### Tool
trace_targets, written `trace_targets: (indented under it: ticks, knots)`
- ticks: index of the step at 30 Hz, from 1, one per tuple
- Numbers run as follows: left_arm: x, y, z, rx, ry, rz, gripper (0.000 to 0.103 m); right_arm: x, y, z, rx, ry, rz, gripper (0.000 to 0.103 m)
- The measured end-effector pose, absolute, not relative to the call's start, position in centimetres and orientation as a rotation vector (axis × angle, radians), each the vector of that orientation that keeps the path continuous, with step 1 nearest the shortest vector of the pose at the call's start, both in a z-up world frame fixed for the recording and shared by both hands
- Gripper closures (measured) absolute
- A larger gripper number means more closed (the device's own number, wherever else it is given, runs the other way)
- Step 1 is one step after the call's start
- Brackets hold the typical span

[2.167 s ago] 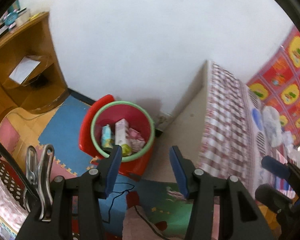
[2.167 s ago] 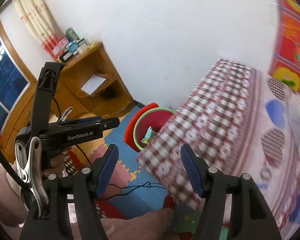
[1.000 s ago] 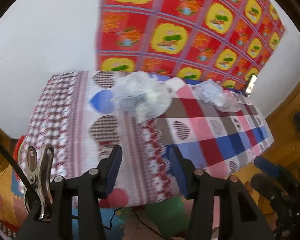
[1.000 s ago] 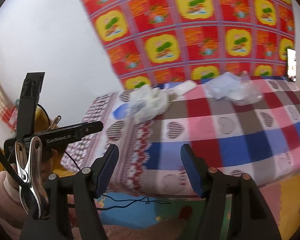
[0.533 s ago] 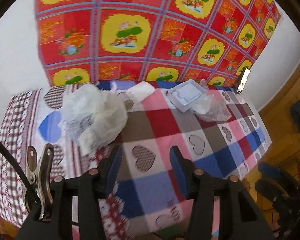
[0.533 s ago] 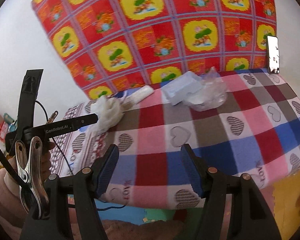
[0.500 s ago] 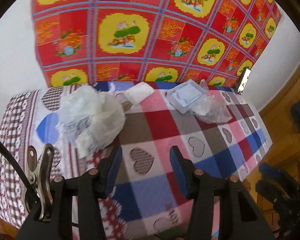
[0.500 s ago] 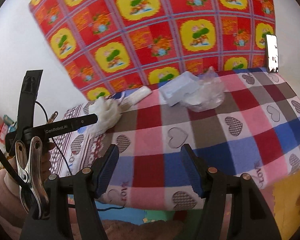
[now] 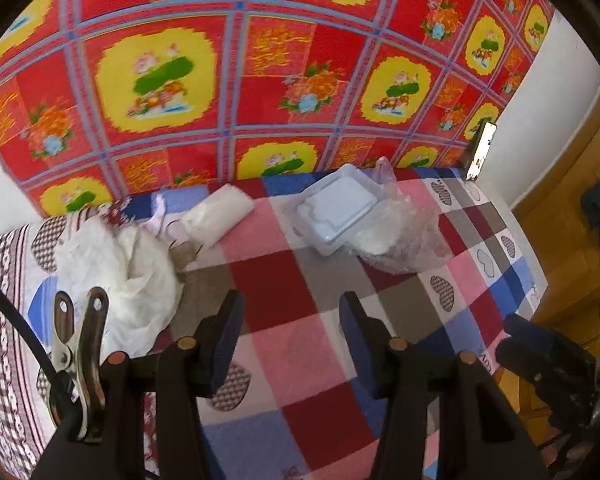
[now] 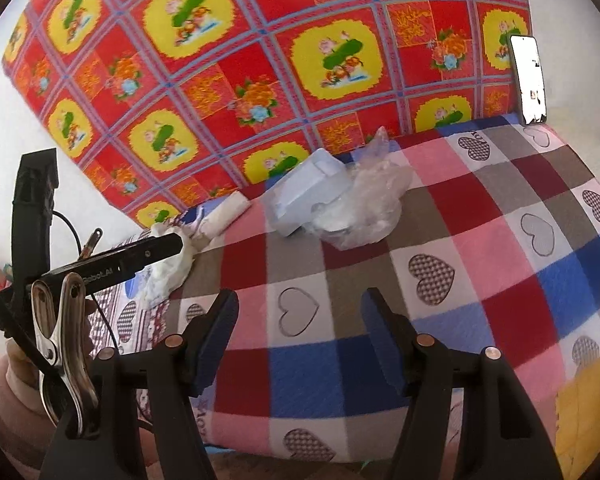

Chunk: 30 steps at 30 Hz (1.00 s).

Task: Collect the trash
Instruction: 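Grasp the clear plastic tray with the left gripper while the right grasps bubble wrap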

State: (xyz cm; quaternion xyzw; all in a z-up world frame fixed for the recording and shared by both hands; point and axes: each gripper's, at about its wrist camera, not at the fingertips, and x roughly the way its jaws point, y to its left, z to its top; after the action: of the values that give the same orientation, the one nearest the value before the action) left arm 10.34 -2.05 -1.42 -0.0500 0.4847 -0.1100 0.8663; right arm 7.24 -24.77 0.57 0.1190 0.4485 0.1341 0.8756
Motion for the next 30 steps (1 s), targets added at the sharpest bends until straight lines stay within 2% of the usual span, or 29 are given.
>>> trace_targets:
  ticks: [15, 19, 24, 30]
  knots:
    - [17.4, -8.1, -4.0, -0.044, 1.089, -0.142, 0.051, 17.1, -28.6, -4.6, 0.217, 1.081, 0.398, 0.037]
    - [19.1, -9.4, -5.3, -0.051, 1.119, -0.115, 0.051, 19.2, -28.9, -6.6, 0.238, 1.136, 0.431, 0.047]
    - [20.7, -11.4, -6.5, -0.010, 1.138, -0.126, 0.051, 20.7, -28.7, -8.2, 0.231, 1.169, 0.465, 0.048]
    - [23.1, -13.0, -7.1, 0.167, 1.144, -0.136, 0.045, 21.9, -28.5, -9.0, 0.210, 1.176, 0.479, 0.058]
